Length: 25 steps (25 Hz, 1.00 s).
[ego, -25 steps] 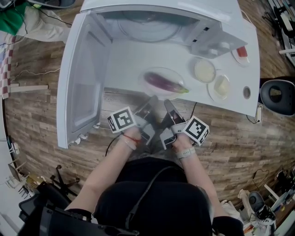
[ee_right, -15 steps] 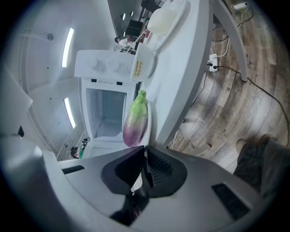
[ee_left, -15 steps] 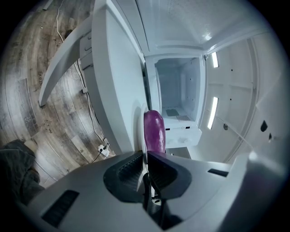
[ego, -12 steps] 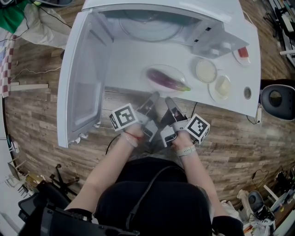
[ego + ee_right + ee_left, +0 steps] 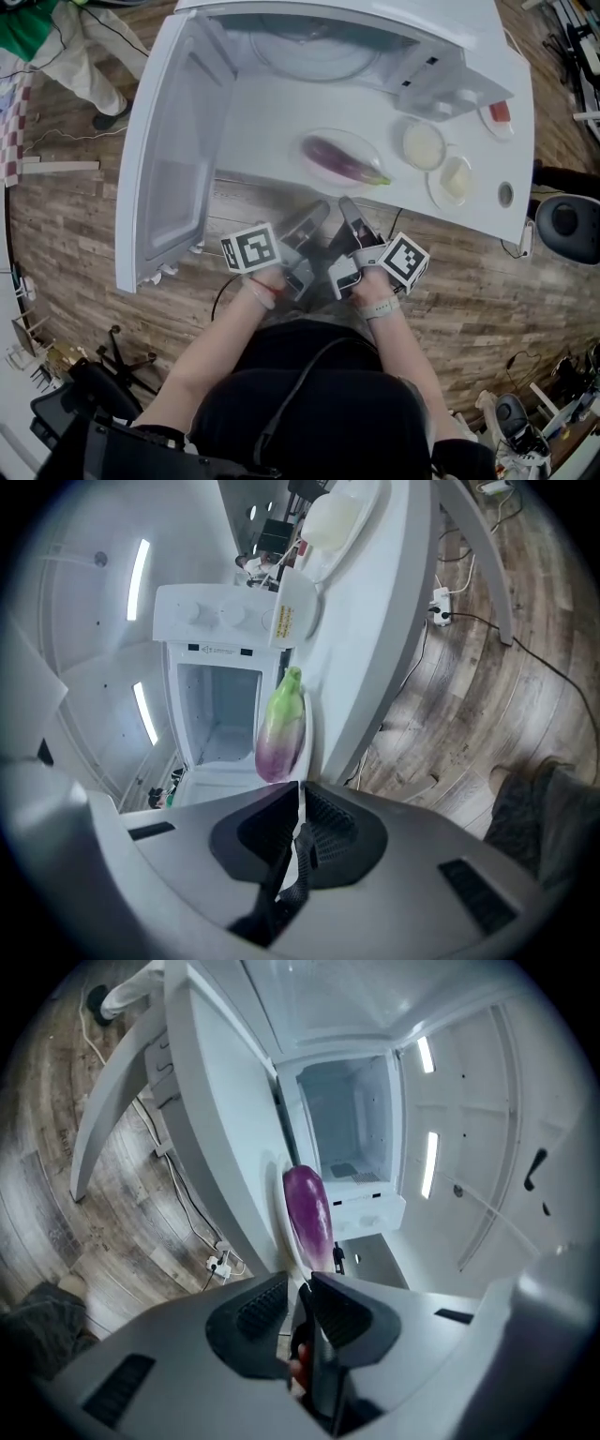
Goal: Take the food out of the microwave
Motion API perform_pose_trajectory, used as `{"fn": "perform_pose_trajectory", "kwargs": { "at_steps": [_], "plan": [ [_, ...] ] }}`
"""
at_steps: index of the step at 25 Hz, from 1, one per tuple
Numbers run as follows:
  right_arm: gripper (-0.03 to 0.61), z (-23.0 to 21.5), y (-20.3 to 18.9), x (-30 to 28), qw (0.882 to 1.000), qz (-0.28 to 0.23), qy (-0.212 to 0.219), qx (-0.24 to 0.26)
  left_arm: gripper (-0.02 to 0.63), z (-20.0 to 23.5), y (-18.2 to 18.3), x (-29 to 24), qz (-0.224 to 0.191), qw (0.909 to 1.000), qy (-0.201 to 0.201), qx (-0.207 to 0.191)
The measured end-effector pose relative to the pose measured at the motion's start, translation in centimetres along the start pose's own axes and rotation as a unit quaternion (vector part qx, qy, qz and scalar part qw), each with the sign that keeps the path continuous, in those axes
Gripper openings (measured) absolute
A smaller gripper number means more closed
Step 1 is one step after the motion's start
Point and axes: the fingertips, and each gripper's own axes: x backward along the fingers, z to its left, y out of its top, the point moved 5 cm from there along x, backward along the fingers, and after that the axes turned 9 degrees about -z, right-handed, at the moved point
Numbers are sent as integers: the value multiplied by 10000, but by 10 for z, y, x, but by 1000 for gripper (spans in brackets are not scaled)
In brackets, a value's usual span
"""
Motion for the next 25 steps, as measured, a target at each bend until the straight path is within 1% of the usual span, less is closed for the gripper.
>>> {"fn": "perform_pose_trajectory", "kwargs": {
  "at_steps": [3, 5, 7, 9, 12, 14, 15, 18, 20, 22, 25],
  "plan": [
    [40, -1, 1, 4, 9994, 114, -74, 308, 75, 0, -4, 8, 103, 9986, 48, -522],
    [40, -2, 0, 9, 9985, 220, -74, 497, 45, -7, -6, 10, 93, 9966, 2, -817],
    [40, 2, -2, 15, 9962, 387, 36, 784, 11, -16, -7, 12, 35, 9933, -95, -1150],
    [38, 8, -5, 22, 9922, 581, 169, 1090, 11, -27, -8, 17, -100, 9876, -179, -1554],
    [31, 18, -9, 38, 9827, 845, 285, 1624, 11, -46, -13, 27, -343, 9740, -275, -2221],
    [25, 29, -13, 48, 9689, 1025, 578, 2175, 11, -59, -19, 34, -474, 9645, -358, -2573],
    [21, 35, -15, 53, 9584, 1105, 765, 2519, 11, -65, -22, 37, -533, 9607, -399, -2694],
    [20, 53, -21, 70, 9174, 1241, 1170, 3595, 11, -80, -32, 46, -740, 9546, -484, -2843],
    [20, 60, -24, 81, 8949, 1252, 1308, 4079, 11, -88, -37, 49, -866, 9515, -502, -2909],
    [20, 65, -23, 91, 8812, 1200, 1412, 4349, 11, -94, -41, 51, -946, 9461, -484, -3060],
    [20, 69, -21, 108, 8676, 1082, 1534, 4605, 11, -105, -48, 56, -1019, 9352, -457, -3359]
  ]
}}
